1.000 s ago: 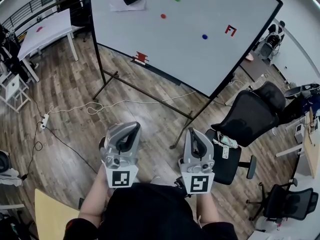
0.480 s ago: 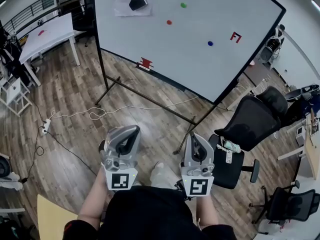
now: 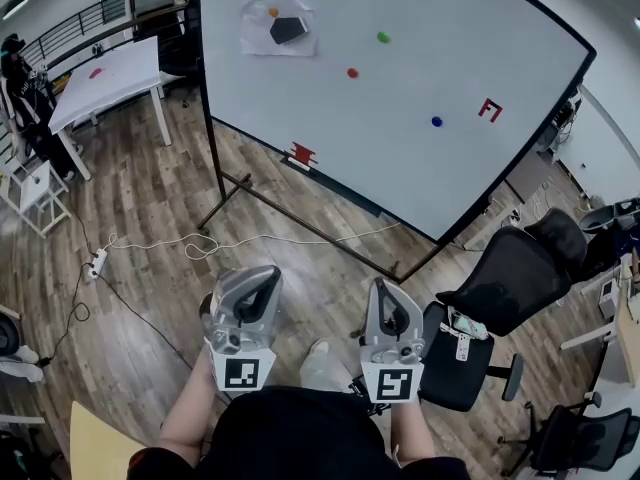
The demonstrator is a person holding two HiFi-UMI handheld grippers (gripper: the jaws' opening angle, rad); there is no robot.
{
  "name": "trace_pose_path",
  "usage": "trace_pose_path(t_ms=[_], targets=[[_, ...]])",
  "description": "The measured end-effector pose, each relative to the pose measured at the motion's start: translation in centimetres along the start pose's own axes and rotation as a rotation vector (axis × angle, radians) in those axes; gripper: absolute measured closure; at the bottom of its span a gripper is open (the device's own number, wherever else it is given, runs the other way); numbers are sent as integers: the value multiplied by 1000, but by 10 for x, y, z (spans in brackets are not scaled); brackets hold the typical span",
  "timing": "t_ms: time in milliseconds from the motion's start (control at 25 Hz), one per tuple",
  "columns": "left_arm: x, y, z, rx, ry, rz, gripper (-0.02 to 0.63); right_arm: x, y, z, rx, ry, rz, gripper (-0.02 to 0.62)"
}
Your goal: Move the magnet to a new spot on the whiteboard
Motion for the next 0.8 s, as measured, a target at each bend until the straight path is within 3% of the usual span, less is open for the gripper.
trace_pose_path(t_ms=[400,800], targets=[[-80,52,23,-8,-9,-11,604,-59,55,66,2,-21,13,595],[-159,89,50,-29,-66,-27,604,-102,107,138,14,-79,44,595]])
Point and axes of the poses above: the fingertips, and each gripper's own axes: x backward along the fingers, z to its right, y out of its underside, the point moved 9 cm from there along x, backward along the fingers, and after that the axes turned 9 degrees about -y, right-handed, at the moved point
